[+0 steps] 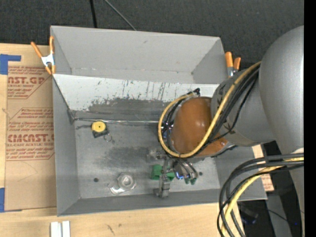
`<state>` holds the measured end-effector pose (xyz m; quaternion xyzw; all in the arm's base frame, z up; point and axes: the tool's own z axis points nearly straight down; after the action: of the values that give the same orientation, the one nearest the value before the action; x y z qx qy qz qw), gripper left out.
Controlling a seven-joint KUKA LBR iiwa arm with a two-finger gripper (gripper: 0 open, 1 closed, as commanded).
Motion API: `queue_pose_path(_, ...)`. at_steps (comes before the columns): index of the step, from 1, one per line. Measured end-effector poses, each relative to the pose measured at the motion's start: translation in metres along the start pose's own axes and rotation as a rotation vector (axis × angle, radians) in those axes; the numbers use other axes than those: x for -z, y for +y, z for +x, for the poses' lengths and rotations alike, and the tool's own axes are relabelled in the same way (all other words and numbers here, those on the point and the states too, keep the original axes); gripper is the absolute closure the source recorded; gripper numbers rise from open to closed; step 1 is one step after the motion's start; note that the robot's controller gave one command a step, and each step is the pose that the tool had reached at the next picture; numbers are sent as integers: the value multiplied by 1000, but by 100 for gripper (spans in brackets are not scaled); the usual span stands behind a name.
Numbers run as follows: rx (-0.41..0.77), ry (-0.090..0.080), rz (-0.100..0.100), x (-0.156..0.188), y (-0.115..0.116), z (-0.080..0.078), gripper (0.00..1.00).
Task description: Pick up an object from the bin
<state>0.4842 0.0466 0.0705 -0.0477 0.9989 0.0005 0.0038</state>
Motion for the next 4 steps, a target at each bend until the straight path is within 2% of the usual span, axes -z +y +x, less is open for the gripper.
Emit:
queue_pose_path(1, 0, 7, 0, -1, 0, 2, 100)
queue_pose_path(2, -1, -2, -1, 0, 0, 0, 0)
queue_pose_path(3, 191, -1, -3, 1, 103, -14, 0)
queue_pose_path(4, 186, 5, -2, 0, 100, -12, 100)
